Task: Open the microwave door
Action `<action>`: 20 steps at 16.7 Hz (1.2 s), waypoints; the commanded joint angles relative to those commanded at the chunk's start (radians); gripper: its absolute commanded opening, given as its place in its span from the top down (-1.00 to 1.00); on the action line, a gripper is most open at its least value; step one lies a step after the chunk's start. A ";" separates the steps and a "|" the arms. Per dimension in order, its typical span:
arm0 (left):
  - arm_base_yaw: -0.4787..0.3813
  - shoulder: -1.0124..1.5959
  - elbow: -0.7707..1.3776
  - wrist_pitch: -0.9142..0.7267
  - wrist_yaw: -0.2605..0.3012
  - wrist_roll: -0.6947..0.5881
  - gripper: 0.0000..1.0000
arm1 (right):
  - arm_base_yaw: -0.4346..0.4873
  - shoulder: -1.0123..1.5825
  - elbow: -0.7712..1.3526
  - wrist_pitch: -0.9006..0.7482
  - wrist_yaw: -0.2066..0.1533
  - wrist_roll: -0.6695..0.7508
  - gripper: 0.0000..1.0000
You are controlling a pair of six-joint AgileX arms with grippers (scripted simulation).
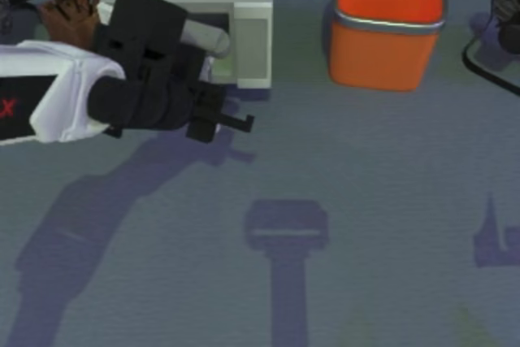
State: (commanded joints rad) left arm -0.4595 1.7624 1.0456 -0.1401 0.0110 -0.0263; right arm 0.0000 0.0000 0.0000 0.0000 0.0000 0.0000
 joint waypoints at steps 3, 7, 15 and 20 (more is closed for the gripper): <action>0.000 0.000 0.000 0.000 0.000 0.000 1.00 | 0.000 0.000 0.000 0.000 0.000 0.000 -1.00; 0.000 0.000 0.000 0.000 0.000 0.000 1.00 | 0.000 0.000 0.000 0.000 0.000 0.000 -1.00; 0.000 0.000 0.000 0.000 0.000 0.000 1.00 | 0.000 0.000 0.000 0.000 0.000 0.000 -1.00; 0.000 -0.002 -0.008 -0.004 0.018 0.009 1.00 | 0.000 0.000 0.000 0.000 0.000 0.000 -1.00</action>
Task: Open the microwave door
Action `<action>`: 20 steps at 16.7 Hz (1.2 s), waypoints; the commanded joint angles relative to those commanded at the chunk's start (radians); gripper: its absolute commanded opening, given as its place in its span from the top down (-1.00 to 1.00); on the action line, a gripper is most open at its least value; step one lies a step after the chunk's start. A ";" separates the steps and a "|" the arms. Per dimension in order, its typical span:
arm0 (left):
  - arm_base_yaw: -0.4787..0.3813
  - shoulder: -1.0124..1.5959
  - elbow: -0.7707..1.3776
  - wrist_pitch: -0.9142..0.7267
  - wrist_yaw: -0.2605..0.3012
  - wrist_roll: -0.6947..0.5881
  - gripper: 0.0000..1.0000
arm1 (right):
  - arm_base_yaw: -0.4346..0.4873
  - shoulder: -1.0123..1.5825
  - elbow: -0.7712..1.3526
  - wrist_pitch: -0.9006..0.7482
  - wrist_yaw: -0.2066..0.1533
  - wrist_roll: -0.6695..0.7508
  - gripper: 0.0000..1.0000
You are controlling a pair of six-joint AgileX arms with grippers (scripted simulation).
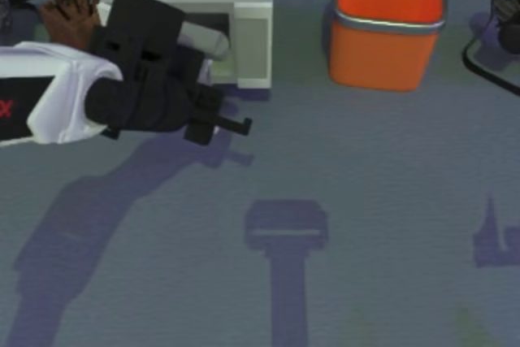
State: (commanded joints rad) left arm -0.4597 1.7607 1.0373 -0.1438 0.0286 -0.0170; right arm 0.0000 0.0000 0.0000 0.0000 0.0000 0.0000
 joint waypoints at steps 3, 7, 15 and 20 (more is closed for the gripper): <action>0.024 -0.029 -0.018 0.009 0.036 0.049 1.00 | 0.000 0.000 0.000 0.000 0.000 0.000 -1.00; 0.035 -0.035 -0.035 0.006 0.056 0.076 1.00 | 0.000 0.000 0.000 0.000 0.000 0.000 -1.00; 0.035 -0.035 -0.035 0.006 0.056 0.076 1.00 | 0.000 0.000 0.000 0.000 0.000 0.000 -1.00; 0.035 -0.035 -0.035 0.006 0.056 0.076 1.00 | 0.000 0.000 0.000 0.000 0.000 0.000 -1.00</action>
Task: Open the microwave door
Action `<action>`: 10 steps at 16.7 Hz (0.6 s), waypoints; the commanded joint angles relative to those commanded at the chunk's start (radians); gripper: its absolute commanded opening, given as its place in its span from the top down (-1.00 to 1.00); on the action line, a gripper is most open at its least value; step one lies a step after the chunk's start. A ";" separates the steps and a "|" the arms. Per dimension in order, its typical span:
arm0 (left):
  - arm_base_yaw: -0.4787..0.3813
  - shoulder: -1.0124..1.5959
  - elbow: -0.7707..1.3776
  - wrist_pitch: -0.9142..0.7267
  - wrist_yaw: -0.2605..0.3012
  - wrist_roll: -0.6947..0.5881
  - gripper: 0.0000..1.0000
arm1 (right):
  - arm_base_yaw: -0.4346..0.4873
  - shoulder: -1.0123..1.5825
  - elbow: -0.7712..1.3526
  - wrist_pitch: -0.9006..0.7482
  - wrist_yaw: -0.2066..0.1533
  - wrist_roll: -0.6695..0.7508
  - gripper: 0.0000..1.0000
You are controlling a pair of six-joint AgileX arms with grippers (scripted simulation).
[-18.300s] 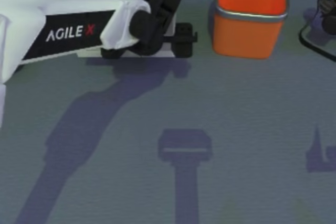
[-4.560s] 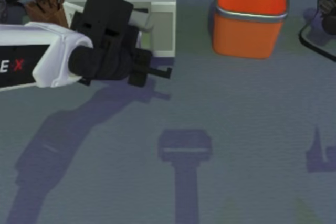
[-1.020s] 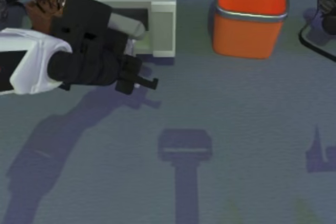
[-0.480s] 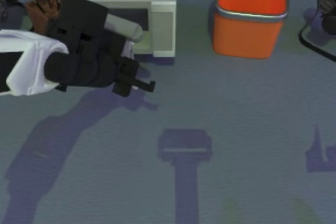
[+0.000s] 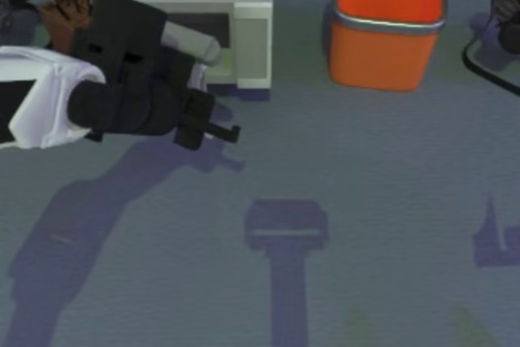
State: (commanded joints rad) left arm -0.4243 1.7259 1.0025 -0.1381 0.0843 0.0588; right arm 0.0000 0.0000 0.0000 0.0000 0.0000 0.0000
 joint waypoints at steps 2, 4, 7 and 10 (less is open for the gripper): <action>0.000 0.000 0.000 0.000 0.000 0.000 1.00 | 0.000 0.000 0.000 0.000 0.000 0.000 -1.00; 0.000 0.000 0.000 0.000 0.000 0.000 1.00 | 0.000 0.000 0.000 0.000 0.000 0.000 -1.00; 0.000 0.000 0.000 0.000 0.000 0.000 1.00 | 0.000 0.000 0.000 0.000 0.000 0.000 -1.00; -0.007 0.001 0.002 -0.001 0.008 -0.005 1.00 | 0.000 0.000 0.000 0.000 0.000 0.000 -1.00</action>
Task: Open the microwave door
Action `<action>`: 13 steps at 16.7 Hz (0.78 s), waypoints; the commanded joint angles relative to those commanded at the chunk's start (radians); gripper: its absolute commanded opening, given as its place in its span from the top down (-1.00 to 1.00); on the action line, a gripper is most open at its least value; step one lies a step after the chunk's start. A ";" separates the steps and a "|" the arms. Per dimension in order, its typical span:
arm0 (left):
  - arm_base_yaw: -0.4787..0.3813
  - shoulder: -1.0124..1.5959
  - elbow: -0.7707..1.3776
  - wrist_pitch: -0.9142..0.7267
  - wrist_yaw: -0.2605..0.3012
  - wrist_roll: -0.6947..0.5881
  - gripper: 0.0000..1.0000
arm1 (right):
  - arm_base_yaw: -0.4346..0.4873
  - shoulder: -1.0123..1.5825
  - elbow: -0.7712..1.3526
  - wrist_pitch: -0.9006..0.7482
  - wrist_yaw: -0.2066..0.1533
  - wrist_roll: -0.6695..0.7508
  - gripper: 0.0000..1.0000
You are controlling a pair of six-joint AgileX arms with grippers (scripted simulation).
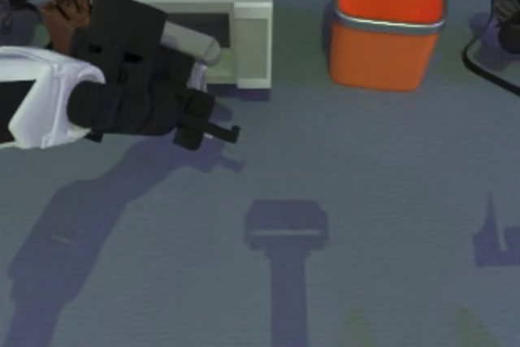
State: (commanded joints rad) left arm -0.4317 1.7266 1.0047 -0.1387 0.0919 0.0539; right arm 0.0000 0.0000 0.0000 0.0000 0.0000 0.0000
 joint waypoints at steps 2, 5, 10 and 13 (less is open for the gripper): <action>0.007 -0.001 -0.007 -0.004 0.008 0.012 1.00 | 0.000 0.000 0.000 0.000 0.000 0.000 -1.00; 0.027 -0.020 -0.019 -0.003 0.038 0.052 1.00 | 0.000 0.000 0.000 0.000 0.000 0.000 -1.00; 0.049 -0.033 -0.038 -0.009 0.072 0.100 1.00 | 0.000 0.000 0.000 0.000 0.000 0.000 -1.00; 0.049 -0.033 -0.038 -0.009 0.072 0.100 1.00 | 0.000 0.000 0.000 0.000 0.000 0.000 -1.00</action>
State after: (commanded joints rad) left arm -0.3824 1.6931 0.9668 -0.1473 0.1640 0.1534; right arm 0.0000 0.0000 0.0000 0.0000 0.0000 0.0000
